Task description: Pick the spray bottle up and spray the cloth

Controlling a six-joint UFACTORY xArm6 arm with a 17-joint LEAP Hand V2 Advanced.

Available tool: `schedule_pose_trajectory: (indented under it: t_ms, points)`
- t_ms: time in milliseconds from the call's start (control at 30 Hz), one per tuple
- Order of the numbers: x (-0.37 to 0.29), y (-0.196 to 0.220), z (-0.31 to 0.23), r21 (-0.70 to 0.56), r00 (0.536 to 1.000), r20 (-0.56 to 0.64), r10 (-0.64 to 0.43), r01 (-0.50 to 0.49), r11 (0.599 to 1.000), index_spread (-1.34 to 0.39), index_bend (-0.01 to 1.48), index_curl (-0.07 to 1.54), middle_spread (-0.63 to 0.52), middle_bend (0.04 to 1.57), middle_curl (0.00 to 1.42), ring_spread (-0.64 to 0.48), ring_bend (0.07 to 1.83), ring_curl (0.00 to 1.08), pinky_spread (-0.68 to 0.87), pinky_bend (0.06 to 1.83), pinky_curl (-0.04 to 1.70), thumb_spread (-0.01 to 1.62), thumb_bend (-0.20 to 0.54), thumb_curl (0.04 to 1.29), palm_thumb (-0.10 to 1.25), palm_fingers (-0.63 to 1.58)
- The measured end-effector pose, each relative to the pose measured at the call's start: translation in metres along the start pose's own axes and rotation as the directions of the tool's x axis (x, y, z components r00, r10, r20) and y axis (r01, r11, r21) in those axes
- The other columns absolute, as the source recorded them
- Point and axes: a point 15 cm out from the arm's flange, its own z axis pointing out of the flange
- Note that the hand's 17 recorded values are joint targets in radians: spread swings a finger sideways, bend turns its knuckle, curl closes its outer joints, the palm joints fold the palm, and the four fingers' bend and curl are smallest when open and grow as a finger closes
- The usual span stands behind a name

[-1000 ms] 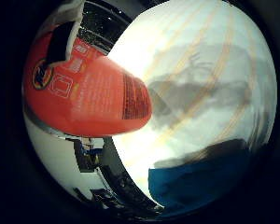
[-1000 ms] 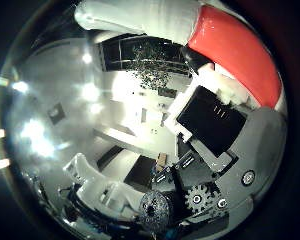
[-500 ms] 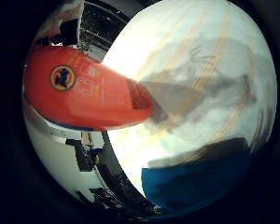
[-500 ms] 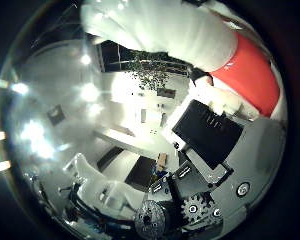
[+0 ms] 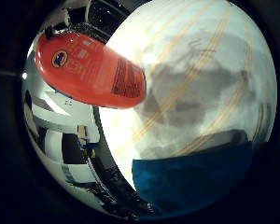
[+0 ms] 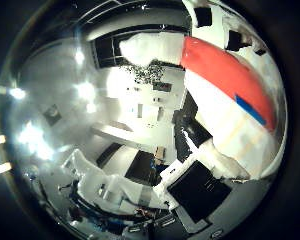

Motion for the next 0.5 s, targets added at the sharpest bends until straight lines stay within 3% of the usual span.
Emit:
schedule_pose_trajectory:
  t_ms: [233, 500]
  points:
    - [-0.007, -0.004, -0.014, -0.007, 1.0, -0.021, -0.021, 0.021, 1.0, -0.27, 0.2, 0.48, -0.06, 0.61, 0.47, -0.09, 0.98, 0.41, 0.16, 0.66, 0.74, 1.03, -0.027, 0.48, 0.71, 0.19]
    - [-0.017, -0.012, -0.077, -0.005, 0.992, -0.12, -0.05, 0.05, 0.999, -0.27, 0.2, 0.45, -0.05, 0.59, 0.46, -0.06, 0.89, 0.39, 0.27, 0.57, 0.68, 1.04, -0.024, 0.44, 0.7, 0.24]
